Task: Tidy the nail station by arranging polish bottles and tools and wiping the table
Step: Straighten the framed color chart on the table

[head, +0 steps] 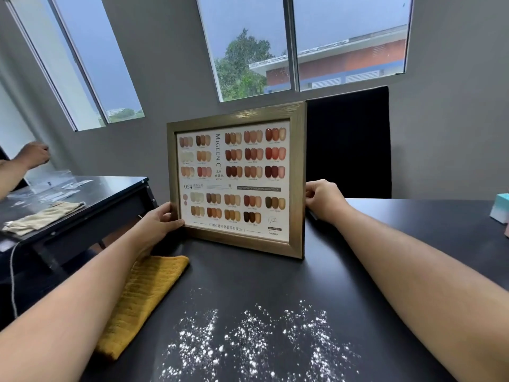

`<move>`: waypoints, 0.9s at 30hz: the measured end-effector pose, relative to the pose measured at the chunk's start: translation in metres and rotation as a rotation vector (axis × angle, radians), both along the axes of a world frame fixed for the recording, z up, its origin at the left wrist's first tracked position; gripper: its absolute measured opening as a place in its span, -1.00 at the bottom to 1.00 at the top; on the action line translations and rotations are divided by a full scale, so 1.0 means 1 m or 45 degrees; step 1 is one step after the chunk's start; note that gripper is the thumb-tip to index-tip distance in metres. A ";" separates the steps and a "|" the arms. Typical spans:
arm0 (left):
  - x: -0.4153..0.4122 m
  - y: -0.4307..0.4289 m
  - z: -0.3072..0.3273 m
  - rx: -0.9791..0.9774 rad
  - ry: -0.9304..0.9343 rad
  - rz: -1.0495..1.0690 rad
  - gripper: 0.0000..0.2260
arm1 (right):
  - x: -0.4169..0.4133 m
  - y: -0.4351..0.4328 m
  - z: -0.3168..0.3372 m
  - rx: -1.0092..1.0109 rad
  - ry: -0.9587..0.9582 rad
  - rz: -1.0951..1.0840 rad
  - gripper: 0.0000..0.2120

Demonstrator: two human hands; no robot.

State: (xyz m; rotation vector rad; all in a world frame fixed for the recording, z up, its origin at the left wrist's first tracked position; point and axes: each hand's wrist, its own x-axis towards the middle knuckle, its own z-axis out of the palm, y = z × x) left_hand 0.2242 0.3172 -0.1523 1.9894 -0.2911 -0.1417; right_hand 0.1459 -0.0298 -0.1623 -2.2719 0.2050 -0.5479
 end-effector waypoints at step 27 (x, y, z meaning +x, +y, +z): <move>-0.025 0.007 0.008 0.290 -0.182 0.285 -0.55 | -0.114 0.034 -0.006 -0.034 -0.136 0.112 -0.91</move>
